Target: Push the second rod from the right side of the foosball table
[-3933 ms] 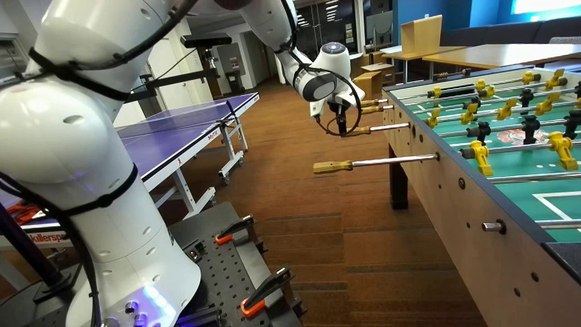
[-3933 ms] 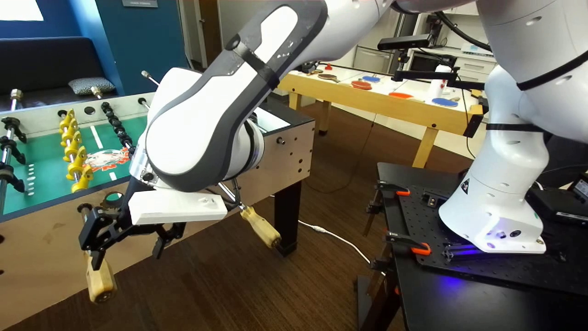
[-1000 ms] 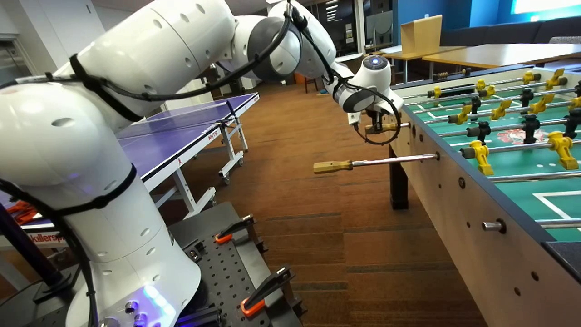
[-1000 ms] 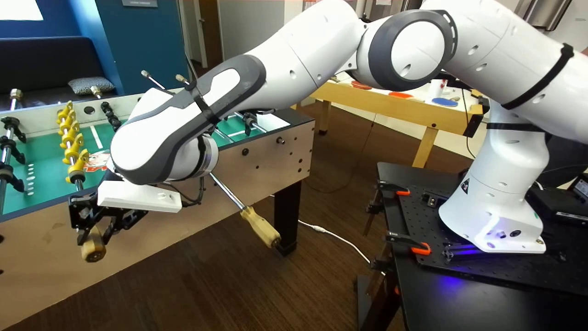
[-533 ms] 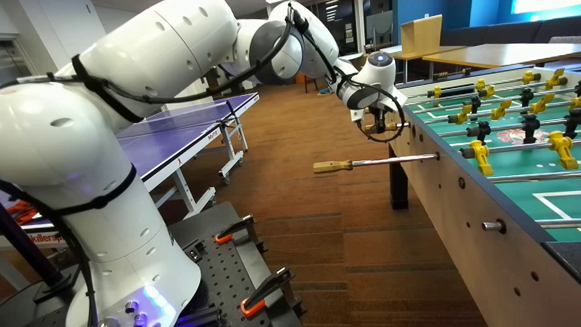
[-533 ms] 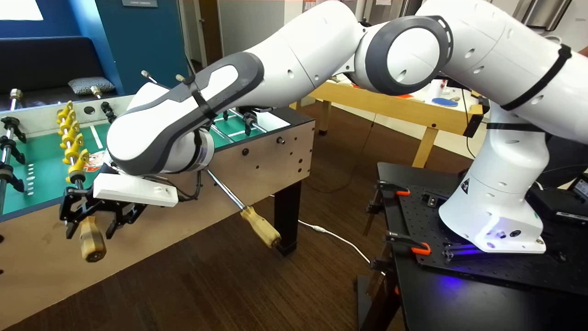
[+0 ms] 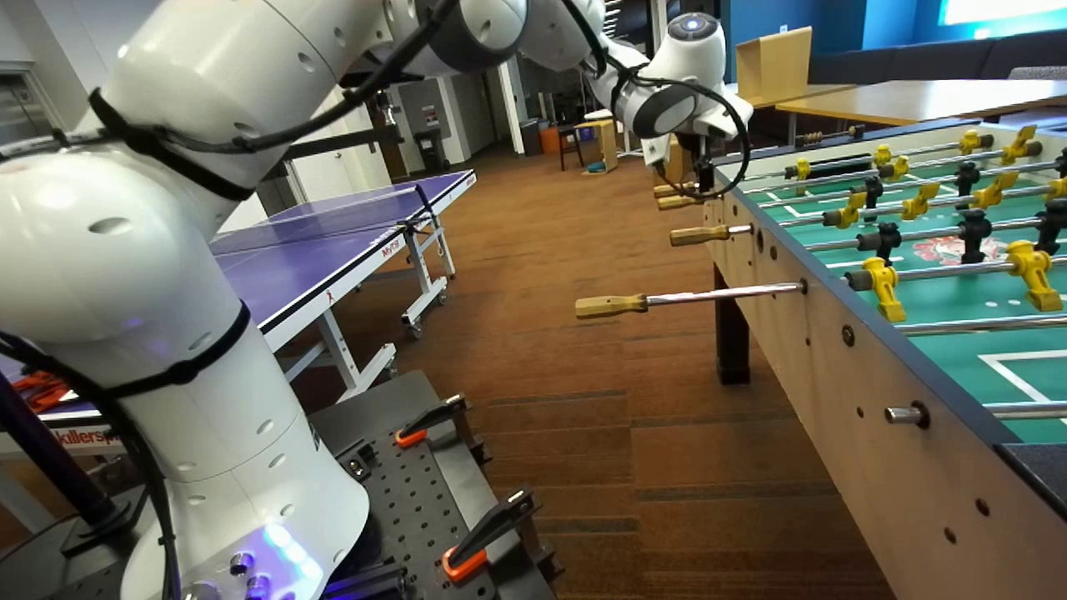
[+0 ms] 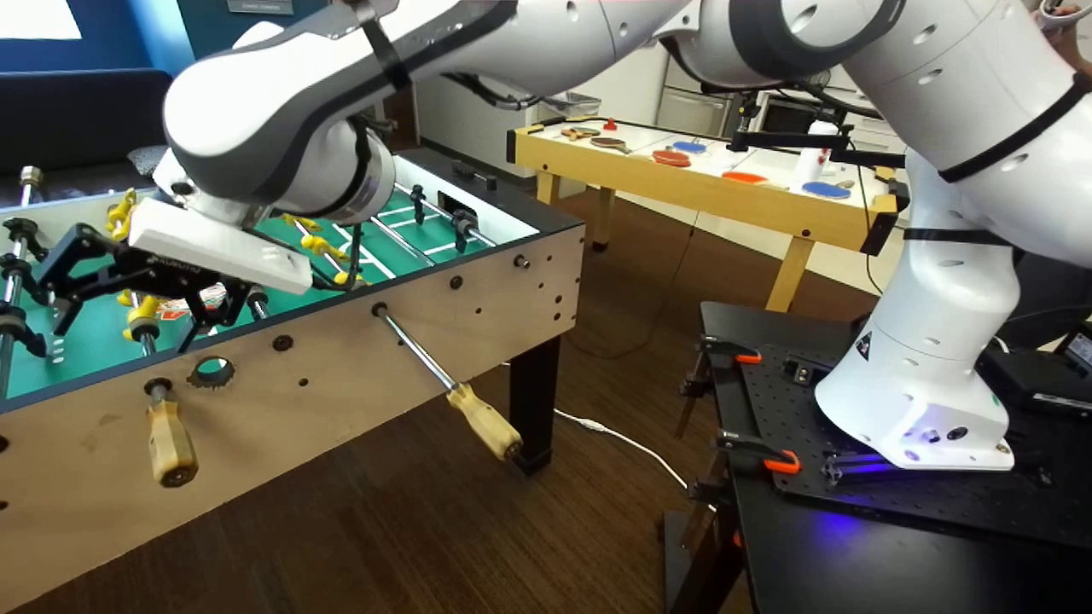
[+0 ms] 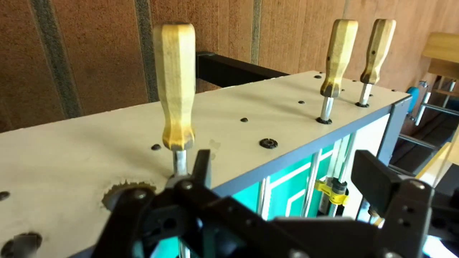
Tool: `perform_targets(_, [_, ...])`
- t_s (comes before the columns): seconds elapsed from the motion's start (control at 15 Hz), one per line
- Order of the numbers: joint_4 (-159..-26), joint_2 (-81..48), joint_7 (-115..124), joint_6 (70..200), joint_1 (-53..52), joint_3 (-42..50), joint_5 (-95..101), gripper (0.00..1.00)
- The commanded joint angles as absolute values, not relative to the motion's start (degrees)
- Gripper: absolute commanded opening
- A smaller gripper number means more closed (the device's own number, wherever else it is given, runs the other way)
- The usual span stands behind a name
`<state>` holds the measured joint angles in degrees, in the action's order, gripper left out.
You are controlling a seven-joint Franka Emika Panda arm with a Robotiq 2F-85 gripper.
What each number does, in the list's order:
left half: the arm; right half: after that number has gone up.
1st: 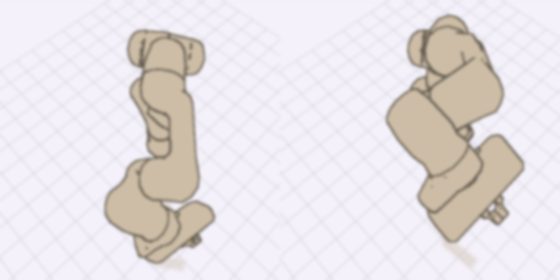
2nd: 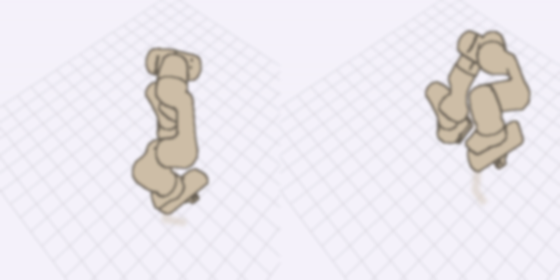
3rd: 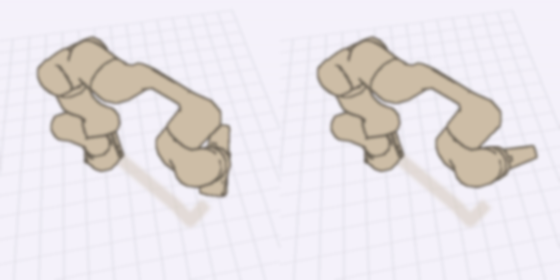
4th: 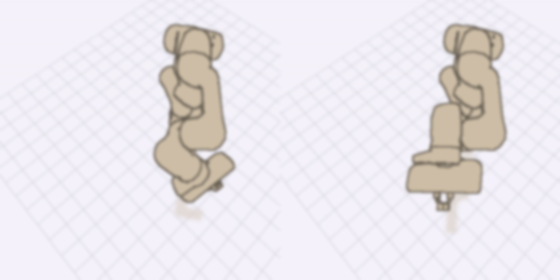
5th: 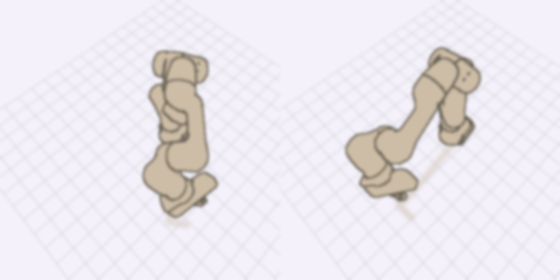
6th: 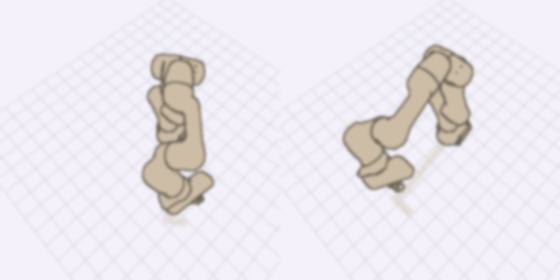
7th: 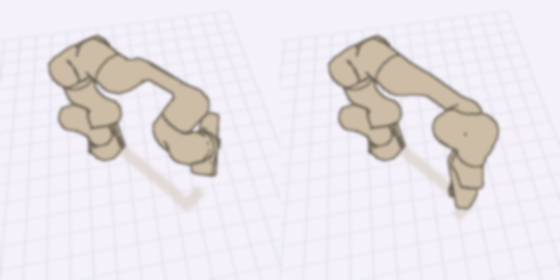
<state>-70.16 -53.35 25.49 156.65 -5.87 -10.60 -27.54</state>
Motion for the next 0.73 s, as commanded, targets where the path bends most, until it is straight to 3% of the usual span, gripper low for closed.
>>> perform_targets(0.0, [-83.6, -40.0, 28.0, 152.4, -5.5, -8.7, -27.4, 1.00])
perform_targets(0.67, [-103.0, -19.0, 37.4, 141.1, -8.7, -0.9, -19.0, 1.00])
